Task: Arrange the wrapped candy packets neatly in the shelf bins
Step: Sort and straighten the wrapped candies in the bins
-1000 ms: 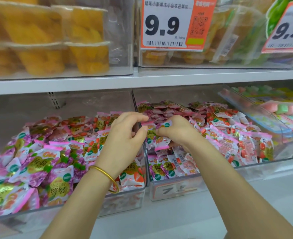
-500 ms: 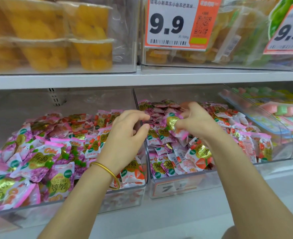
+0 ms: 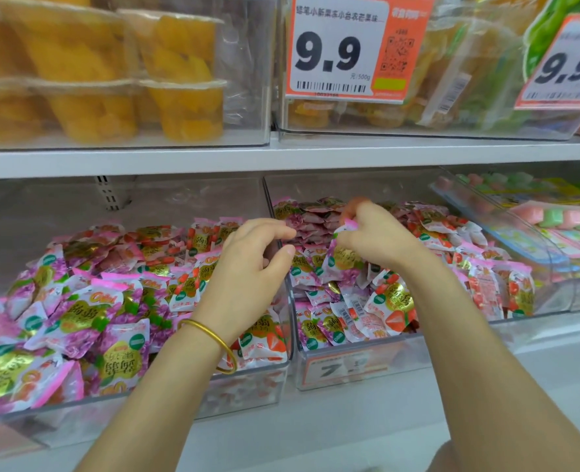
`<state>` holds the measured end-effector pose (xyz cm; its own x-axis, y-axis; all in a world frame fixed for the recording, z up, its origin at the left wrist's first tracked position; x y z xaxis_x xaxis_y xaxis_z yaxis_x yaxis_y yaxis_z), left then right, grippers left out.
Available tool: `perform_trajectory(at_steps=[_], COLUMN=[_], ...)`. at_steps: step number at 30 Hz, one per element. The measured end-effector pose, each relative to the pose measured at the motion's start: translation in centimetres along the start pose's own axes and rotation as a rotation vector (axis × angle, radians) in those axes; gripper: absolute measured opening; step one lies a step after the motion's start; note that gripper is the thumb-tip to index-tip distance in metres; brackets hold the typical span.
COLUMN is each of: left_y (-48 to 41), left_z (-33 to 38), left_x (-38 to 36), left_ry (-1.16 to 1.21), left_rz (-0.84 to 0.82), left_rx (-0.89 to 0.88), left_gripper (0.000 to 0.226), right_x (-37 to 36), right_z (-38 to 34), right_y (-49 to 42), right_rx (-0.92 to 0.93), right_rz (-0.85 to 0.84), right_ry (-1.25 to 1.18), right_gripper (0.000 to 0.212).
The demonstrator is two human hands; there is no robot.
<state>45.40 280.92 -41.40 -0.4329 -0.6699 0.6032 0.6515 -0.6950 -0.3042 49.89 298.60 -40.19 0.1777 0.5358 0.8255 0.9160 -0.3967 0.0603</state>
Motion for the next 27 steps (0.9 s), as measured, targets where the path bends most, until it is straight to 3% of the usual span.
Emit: perform_trajectory(at_steps=[4,8,12,18,22,25,27], left_y=[0.1,0.2,0.3,0.3,0.4,0.4,0.4], left_z=[-0.1,-0.1,-0.1,0.0,0.1,0.1,0.1], left_x=[0.0,0.0,0.1,0.0,0.0,0.0,0.0], left_ry=[-0.011,-0.006,-0.012,-0.031,-0.036,-0.030,-0.027], left_rz=[-0.006,-0.018,-0.031,-0.026,-0.024,-0.024,-0.030], left_rx=[0.000,0.008,0.008,0.005,0.013,0.015,0.009], left_gripper=[0.022,0.023,0.024,0.024,0.024,0.024,0.024], right_x=[0.2,-1.6,-0.8,-2.7,-3.1,-3.1,-1.6], right_z=[-0.3,-0.3,0.1,0.2,0.5,0.7,0.5], right_y=[0.1,-1.0,-0.2,0.4,-0.4,-0.1,0.8], right_rx=[0.079,0.119,0.152,0.141,0.118,0.124,0.140], right_rz=[-0.052,-0.037,0.111,-0.177,-0.053,-0.079,-0.010], right_ry=[0.049,0.193,0.227,0.411,0.526,0.418,0.283], right_gripper=[0.024,0.049,0.038,0.041,0.036,0.036,0.036])
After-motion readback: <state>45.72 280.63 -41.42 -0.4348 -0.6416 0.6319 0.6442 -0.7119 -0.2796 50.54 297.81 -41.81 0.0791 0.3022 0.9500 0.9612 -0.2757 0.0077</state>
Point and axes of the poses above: each hand's wrist, its own y-axis away from the middle knuckle, its own x-axis out of the back of the hand, z = x × y, the point moved 4 cm from there along -y, towards the middle knuckle, and after that the axes turned 8 degrees about -z, right-handed, at the moved point
